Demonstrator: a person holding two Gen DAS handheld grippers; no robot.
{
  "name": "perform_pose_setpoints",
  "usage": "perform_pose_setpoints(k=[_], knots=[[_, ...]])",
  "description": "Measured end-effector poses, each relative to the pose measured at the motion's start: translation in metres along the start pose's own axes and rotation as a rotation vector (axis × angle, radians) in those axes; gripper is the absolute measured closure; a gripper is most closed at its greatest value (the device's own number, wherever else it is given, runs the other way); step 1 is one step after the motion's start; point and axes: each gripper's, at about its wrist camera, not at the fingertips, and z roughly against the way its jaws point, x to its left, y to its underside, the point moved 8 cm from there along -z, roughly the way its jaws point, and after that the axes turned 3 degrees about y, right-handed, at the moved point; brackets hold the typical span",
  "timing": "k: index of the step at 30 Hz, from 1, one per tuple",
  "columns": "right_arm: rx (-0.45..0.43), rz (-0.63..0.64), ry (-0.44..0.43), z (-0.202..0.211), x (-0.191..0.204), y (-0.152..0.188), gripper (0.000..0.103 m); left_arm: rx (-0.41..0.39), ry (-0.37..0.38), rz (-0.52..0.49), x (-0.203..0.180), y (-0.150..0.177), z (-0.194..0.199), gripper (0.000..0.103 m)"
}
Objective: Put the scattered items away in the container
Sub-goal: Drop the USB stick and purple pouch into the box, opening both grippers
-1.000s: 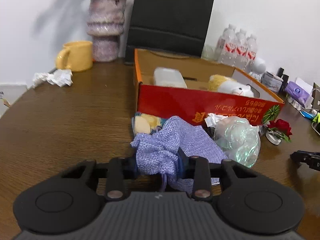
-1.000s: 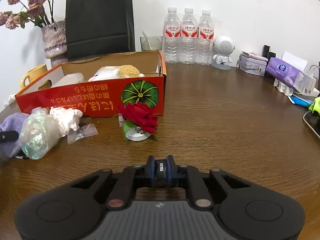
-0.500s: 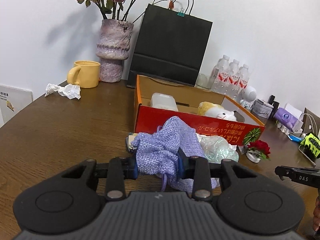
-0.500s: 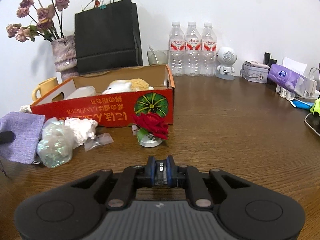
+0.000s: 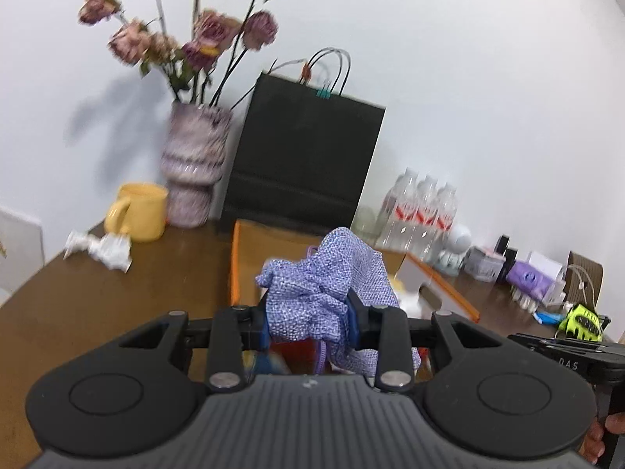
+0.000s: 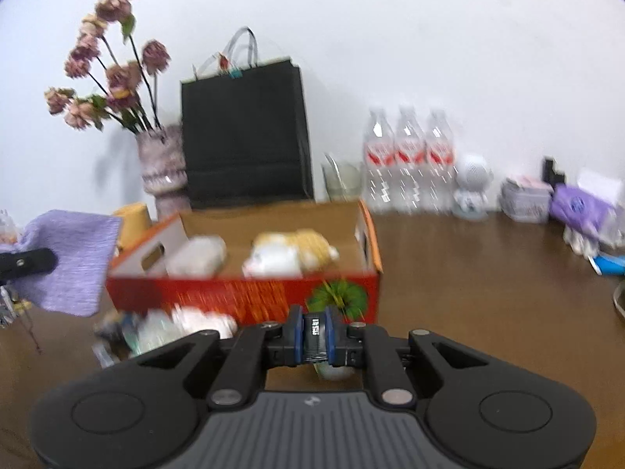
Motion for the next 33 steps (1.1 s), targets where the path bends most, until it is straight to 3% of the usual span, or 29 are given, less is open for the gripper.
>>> perform_pose_setpoints(k=[9, 16, 22, 23, 24, 25, 26, 27, 28, 29, 33], knots=[[-0.062, 0.03, -0.008, -0.059, 0.013, -0.07, 0.092, -0.003, -0.016, 0.054, -0.002, -0.039, -0.081, 0.069], [0.023, 0.012, -0.004, -0.13, 0.002, -0.069, 0.092, 0.085, -0.016, 0.027, 0.003, -0.028, -0.143, 0.069], [0.07, 0.023, 0.002, -0.157, -0.002, -0.063, 0.092, 0.143, -0.027, 0.005, 0.006, -0.018, -0.17, 0.067], [0.077, 0.024, 0.0, -0.159, -0.002, -0.062, 0.092, 0.16, -0.031, 0.005, 0.007, -0.015, -0.173, 0.063], [0.085, 0.026, -0.003, -0.161, -0.002, -0.061, 0.089, 0.172, -0.042, 0.005, 0.007, -0.014, -0.175, 0.049], [0.096, 0.022, -0.005, -0.162, -0.003, -0.06, 0.086, 0.179, -0.058, 0.002, 0.008, -0.012, -0.176, 0.04], [0.106, 0.014, -0.005, -0.164, -0.004, -0.059, 0.065, 0.183, -0.071, -0.004, 0.007, -0.012, -0.176, 0.018], [0.12, 0.002, -0.005, -0.165, -0.005, -0.058, 0.026, 0.181, -0.076, -0.011, 0.007, -0.012, -0.176, 0.004], [0.127, -0.006, -0.002, -0.166, -0.006, -0.058, 0.009, 0.174, -0.078, -0.023, 0.005, -0.013, -0.175, 0.0], [0.127, -0.01, 0.0, -0.166, -0.006, -0.058, 0.0, 0.17, -0.078, -0.035, 0.002, -0.013, -0.174, 0.0], [0.105, 0.013, 0.021, -0.16, -0.004, -0.062, 0.0, 0.173, -0.114, -0.095, -0.005, -0.011, -0.172, 0.0]])
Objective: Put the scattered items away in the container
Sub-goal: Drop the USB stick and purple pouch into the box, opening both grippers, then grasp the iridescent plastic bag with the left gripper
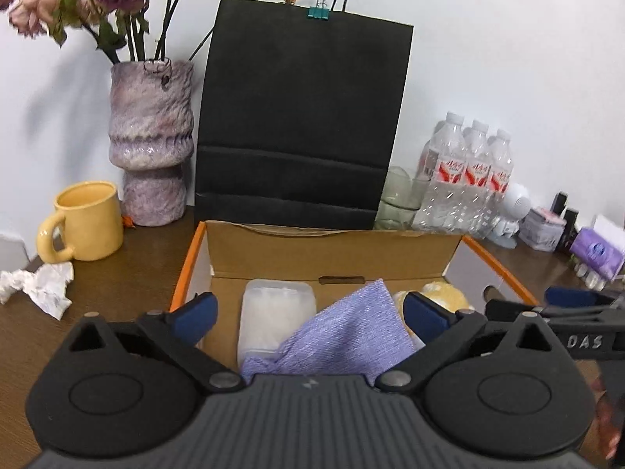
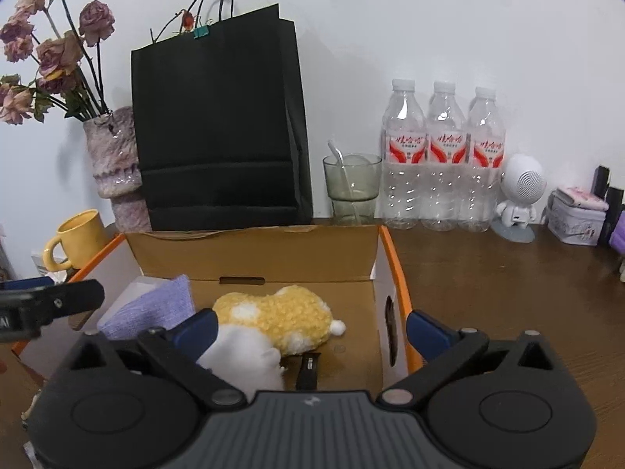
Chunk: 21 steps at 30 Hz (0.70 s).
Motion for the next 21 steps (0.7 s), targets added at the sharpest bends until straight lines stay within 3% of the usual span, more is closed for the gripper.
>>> perform_pose_setpoints(k=[15, 21], knots=[[-0.003, 0.015, 0.015, 0.005, 0.001, -0.002, 0.0, 0.016, -0.018, -0.014, -0.002, 0.003, 0.0, 0.0], [-0.028, -0.006, 0.028, 0.03, -0.013, 0.0, 0.0, -0.008, -0.009, 0.017, -0.004, 0.003, 0.019, 0.0]])
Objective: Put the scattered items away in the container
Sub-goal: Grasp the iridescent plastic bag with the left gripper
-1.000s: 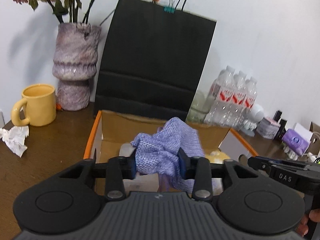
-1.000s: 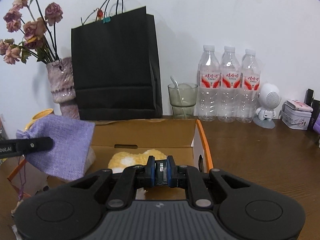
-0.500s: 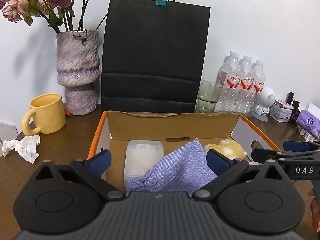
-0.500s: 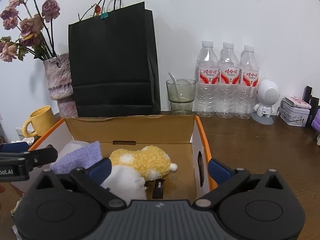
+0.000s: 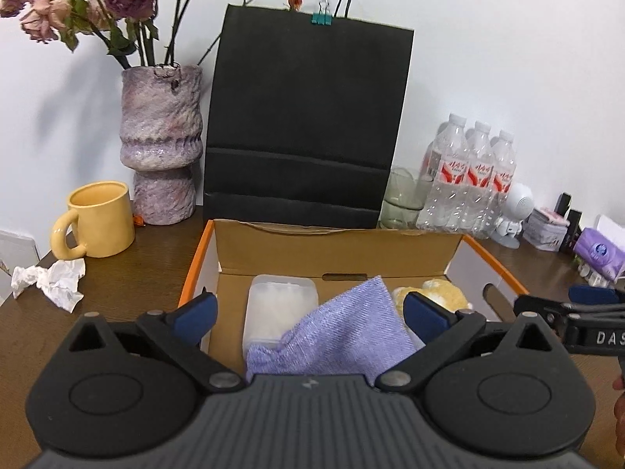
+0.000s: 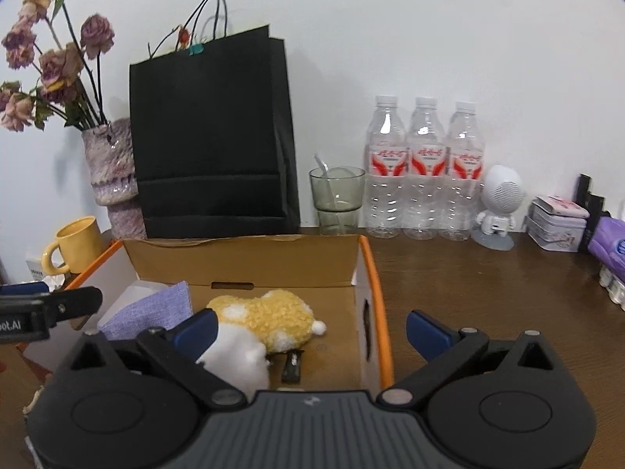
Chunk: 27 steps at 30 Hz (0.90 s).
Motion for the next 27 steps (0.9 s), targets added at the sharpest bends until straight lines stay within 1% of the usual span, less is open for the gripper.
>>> perform_pose_setpoints(k=[6, 10, 13, 16, 21, 25, 27], knots=[[0.002, 0.015, 0.011, 0.032, -0.01, 0.022, 0.0, 0.01, 0.015, -0.012, -0.014, 0.017, 0.026, 0.0], [0.013, 0.018, 0.007, 0.05, -0.013, 0.046, 0.0, 0.018, 0.015, -0.028, -0.026, 0.035, 0.045, 0.0], [0.046, 0.016, -0.01, 0.055, -0.014, 0.064, 0.0, 0.015, 0.01, -0.022, -0.03, 0.051, 0.057, 0.0], [0.06, 0.023, -0.002, 0.058, -0.017, 0.079, 0.0, 0.029, 0.023, -0.027, -0.036, 0.067, 0.066, 0.0], [0.08, 0.02, -0.008, 0.059, -0.017, 0.097, 0.0, 0.067, 0.037, -0.047, -0.044, 0.094, 0.068, 0.0], [0.08, 0.04, -0.004, 0.055, -0.013, 0.103, 0.002, 0.077, 0.04, -0.075, -0.05, 0.103, 0.062, 0.0], [0.08, 0.057, 0.0, 0.051, -0.01, 0.103, 0.005, 0.096, 0.033, -0.085, -0.051, 0.108, 0.056, 0.0]])
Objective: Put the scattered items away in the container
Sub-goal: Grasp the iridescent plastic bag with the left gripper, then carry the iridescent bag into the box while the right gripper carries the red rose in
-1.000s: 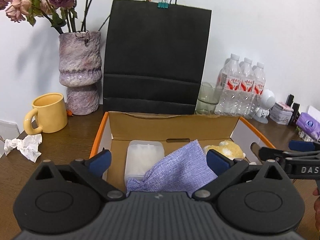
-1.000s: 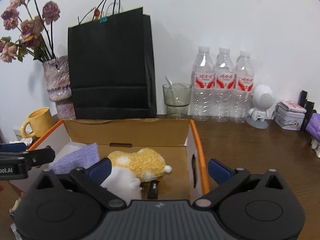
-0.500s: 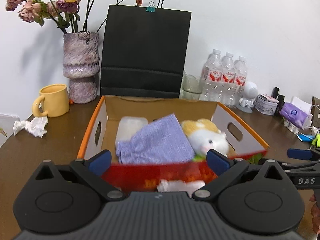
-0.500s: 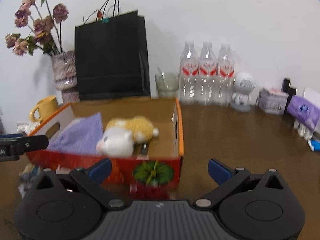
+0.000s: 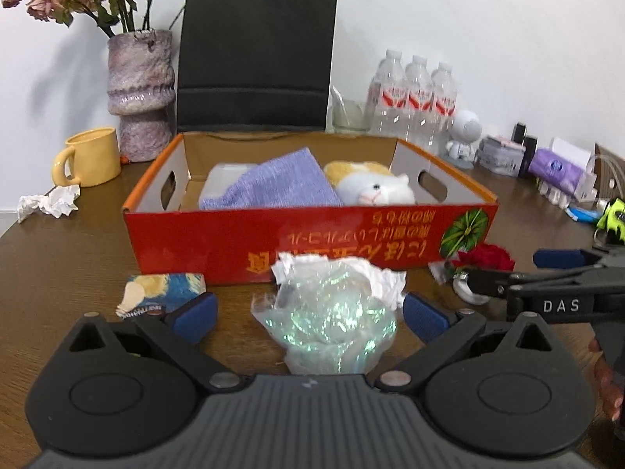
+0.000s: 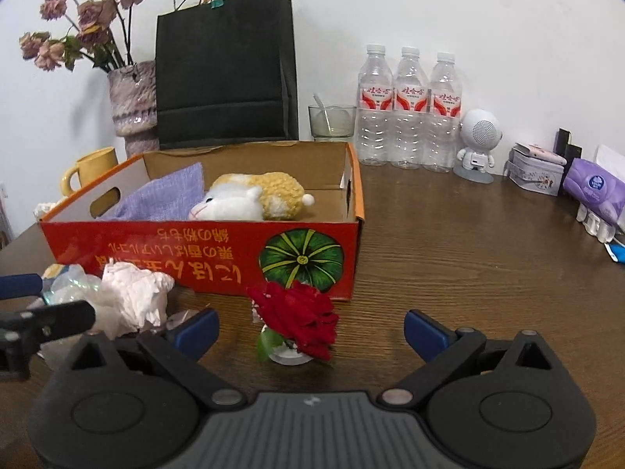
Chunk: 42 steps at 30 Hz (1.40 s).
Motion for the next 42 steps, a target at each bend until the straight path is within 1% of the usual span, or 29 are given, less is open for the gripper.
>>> perform_pose_setpoints(k=[4, 5, 6, 7, 8, 9, 12, 18, 24, 27, 32, 35, 39, 42], knots=[[0.008, 0.015, 0.0, -0.012, 0.003, 0.003, 0.01, 0.036, 0.009, 0.019, 0.004, 0.007, -0.008, 0.002], [0.016, 0.012, -0.005, -0.016, 0.004, 0.004, 0.019, 0.04, 0.007, 0.023, 0.005, 0.008, -0.009, 0.007], [0.027, 0.008, -0.013, -0.018, 0.004, 0.005, 0.039, 0.042, 0.009, 0.029, 0.006, 0.009, -0.009, 0.018], [0.038, 0.0, -0.028, -0.019, 0.004, 0.006, 0.055, 0.044, 0.013, 0.036, 0.007, 0.01, -0.009, 0.025], [0.048, -0.015, -0.052, -0.019, 0.004, 0.007, 0.064, 0.047, 0.025, 0.043, 0.008, 0.01, -0.009, 0.041], [0.052, -0.035, -0.066, -0.018, 0.003, 0.007, 0.064, 0.049, 0.043, 0.052, 0.008, 0.01, -0.008, 0.053], [0.057, -0.054, -0.084, -0.012, 0.003, 0.01, 0.065, 0.035, 0.069, 0.064, 0.007, 0.009, -0.004, 0.055], [0.036, -0.057, -0.082, -0.005, 0.004, 0.008, 0.065, 0.019, 0.093, 0.055, 0.002, 0.006, 0.0, 0.056], [0.022, -0.064, -0.076, -0.001, 0.002, 0.005, 0.065, -0.002, 0.079, 0.075, 0.006, 0.003, 0.005, 0.056], [0.005, -0.07, -0.077, 0.005, 0.001, 0.002, 0.065, -0.024, 0.079, 0.079, 0.008, -0.001, 0.009, 0.056], [-0.032, -0.062, -0.064, 0.014, 0.0, -0.004, 0.065, -0.037, 0.085, 0.093, 0.008, -0.003, 0.013, 0.056], [-0.075, -0.07, -0.07, 0.028, -0.002, -0.014, 0.065, -0.089, 0.116, 0.109, 0.008, -0.015, 0.029, 0.056], [-0.148, -0.057, -0.086, 0.047, 0.001, -0.043, 0.065, -0.13, 0.148, 0.102, 0.011, -0.044, 0.041, 0.056], [-0.174, -0.024, -0.102, 0.049, 0.006, -0.07, 0.065, -0.167, 0.114, 0.051, 0.018, -0.074, 0.044, 0.055]])
